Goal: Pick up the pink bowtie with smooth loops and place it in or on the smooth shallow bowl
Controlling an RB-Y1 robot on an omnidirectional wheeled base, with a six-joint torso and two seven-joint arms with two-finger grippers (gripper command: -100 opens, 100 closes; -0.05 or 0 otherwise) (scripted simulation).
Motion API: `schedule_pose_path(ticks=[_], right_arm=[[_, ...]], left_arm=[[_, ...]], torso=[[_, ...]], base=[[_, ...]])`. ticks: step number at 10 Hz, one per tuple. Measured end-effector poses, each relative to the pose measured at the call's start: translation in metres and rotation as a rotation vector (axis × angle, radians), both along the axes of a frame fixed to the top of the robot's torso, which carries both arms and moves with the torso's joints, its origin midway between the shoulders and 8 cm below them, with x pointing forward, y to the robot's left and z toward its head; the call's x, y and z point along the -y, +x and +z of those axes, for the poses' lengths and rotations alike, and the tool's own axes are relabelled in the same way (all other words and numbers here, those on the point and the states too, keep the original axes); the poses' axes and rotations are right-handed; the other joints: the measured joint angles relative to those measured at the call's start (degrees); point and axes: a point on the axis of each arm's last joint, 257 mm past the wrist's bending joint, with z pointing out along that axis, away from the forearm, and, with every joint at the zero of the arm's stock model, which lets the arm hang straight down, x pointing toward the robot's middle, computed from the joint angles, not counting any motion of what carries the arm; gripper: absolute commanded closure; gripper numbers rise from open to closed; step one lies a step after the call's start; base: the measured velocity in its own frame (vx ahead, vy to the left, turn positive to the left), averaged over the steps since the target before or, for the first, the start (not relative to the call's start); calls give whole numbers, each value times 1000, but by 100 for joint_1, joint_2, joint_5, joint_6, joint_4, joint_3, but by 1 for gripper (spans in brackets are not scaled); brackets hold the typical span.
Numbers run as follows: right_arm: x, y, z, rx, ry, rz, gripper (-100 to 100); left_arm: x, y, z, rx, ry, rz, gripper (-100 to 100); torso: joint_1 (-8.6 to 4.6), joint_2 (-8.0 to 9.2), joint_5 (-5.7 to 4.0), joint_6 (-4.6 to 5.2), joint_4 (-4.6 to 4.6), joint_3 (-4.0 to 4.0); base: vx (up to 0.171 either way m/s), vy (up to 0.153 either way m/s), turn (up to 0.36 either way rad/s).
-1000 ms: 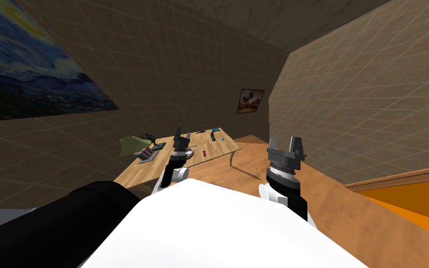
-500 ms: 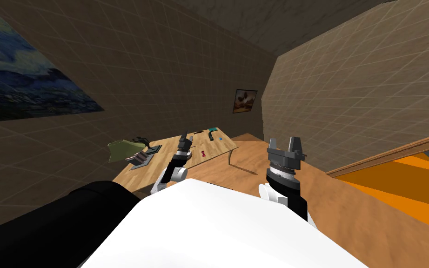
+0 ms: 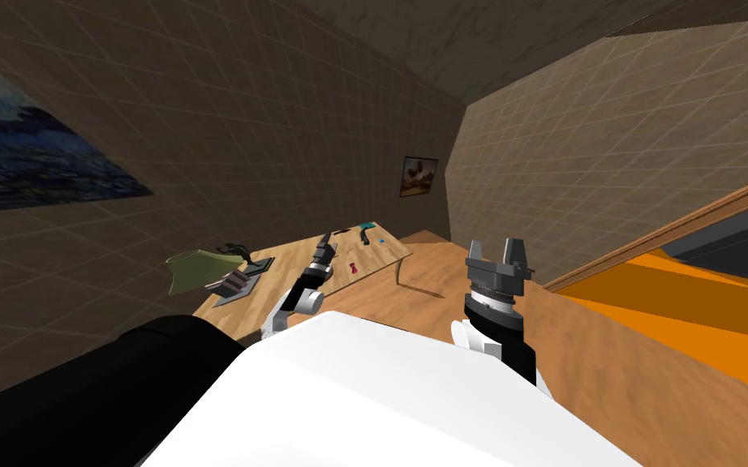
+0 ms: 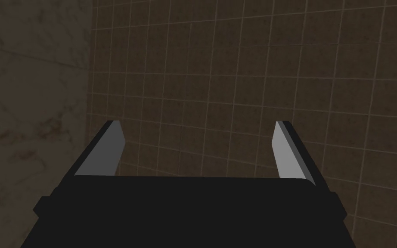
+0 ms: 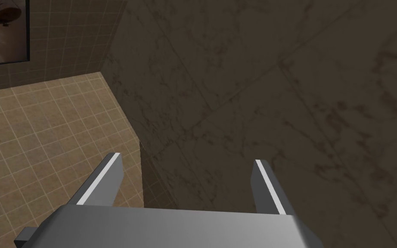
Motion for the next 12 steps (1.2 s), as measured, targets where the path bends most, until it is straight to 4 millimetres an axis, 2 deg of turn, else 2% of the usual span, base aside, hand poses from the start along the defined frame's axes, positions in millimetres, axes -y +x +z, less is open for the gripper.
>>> schedule_pose_path(ticks=[2, 5, 12], right_arm=[[0, 0, 0, 0, 0, 0, 0], [0, 0, 0, 0, 0, 0, 0], [0, 0, 0, 0, 0, 0, 0]], left_arm=[[-2, 6, -14, -59, 6, 2, -100], [-12, 16, -47, -159, 13, 9, -100], [-44, 27, -119, -409, 36, 28, -100]], torso=[[-5, -5, -1, -1, -1, -2], [-5, -4, -1, -3, 0, -2], [-1, -7, 0, -2, -1, -4]], base=[[-27, 38, -112], [-38, 44, -148], [-31, 42, -137]])
